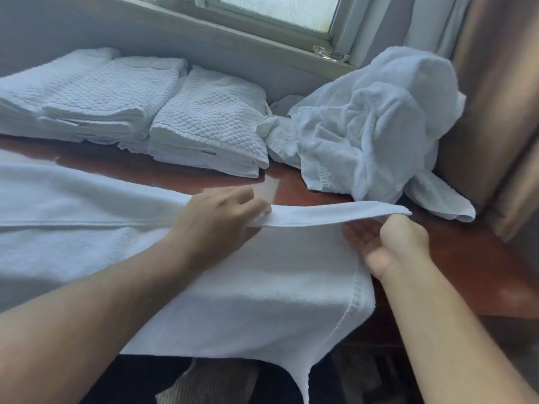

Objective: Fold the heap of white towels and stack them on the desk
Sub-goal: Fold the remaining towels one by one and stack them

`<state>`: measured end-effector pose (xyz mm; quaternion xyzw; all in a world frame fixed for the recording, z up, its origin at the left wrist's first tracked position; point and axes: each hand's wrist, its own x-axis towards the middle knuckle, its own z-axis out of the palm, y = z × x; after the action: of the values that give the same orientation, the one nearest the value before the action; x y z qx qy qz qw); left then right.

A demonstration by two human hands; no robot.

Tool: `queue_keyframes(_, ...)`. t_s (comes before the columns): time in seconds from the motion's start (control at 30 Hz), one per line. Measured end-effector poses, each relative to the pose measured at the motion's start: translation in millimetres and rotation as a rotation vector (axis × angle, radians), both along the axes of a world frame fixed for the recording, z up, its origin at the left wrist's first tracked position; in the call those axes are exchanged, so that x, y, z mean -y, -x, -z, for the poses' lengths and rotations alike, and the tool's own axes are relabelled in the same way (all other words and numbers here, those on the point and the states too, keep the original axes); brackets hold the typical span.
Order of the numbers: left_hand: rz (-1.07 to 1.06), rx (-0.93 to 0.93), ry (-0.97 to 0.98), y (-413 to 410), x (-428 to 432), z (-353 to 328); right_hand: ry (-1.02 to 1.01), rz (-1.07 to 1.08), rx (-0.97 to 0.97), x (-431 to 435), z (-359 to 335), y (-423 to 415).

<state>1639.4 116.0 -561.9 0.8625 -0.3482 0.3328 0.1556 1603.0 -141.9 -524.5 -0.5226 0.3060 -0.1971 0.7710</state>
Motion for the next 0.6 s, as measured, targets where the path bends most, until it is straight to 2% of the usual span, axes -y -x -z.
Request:
queue_keyframes(0.1, 0.011, 0.004, 0.021, 1, 0, 1, 0.072, 0.133, 0.030, -11, 8, -13)
queue_keyframes(0.23, 0.018, 0.006, 0.017, -1, 1, 2, 0.402, 0.250, -0.006, -22, -2, -41)
queue_keyframes(0.3, 0.007, 0.001, 0.016, -2, 0, 2, 0.468, 0.308, 0.019, -29, -8, -49)
queue_keyframes(0.33, 0.003, 0.004, 0.017, -2, 0, 2, 0.435, 0.340, 0.044, -32, -8, -52)
queue_keyframes(0.43, 0.009, 0.023, 0.018, 0, -2, 0, 0.083, 0.340, 0.148, -40, 4, -44)
queue_keyframes(0.47, 0.031, 0.024, 0.016, 1, -3, -1, 0.031, 0.307, 0.196, -39, 11, -37)
queue_keyframes(0.6, 0.118, 0.010, -0.020, 3, -4, -2, 0.187, 0.100, 0.269, -13, 33, -17)
